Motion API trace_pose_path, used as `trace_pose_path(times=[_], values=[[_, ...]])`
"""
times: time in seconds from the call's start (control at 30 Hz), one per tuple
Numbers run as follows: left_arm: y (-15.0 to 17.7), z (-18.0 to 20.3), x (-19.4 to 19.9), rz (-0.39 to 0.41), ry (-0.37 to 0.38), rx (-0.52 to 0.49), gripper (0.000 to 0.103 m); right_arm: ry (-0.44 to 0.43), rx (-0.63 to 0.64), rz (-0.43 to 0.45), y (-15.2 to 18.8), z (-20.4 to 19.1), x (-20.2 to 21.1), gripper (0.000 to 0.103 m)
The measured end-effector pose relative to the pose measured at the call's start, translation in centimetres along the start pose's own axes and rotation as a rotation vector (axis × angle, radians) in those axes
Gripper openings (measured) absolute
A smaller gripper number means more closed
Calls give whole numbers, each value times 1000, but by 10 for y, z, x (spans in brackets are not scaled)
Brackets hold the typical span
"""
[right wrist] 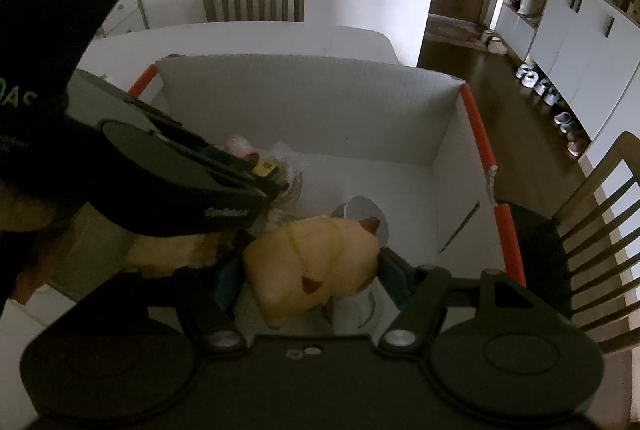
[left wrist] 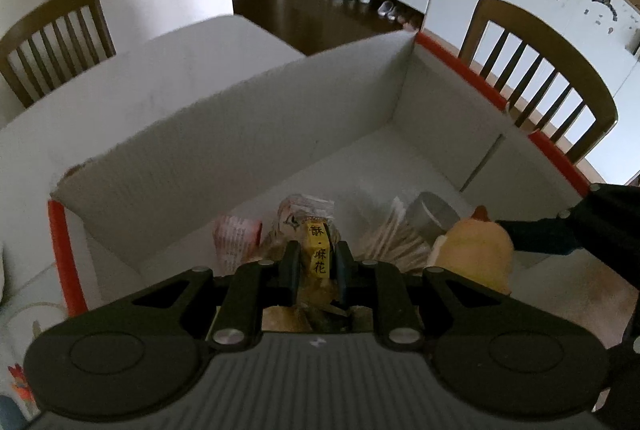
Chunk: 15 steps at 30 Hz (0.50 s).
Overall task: Organize objects
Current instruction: 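Lower the keychain and plush toy into the shoebox and open both tools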
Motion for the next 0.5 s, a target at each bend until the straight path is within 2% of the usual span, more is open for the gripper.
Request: trace_pose_path(times=[0.5], values=[[12, -4, -11, -87, 18, 16, 17, 23, 2, -16, 4, 2, -1, 73]])
Point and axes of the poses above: each gripper's, at about its wrist camera, not at the fingertips, and x roughly against the way its jaws point, z to its right, y to its underside, the point moved 8 cm from there along -x, roughly the way its jaws point, and after that the axes turned 7 degrees about z, right-handed, at the moved point
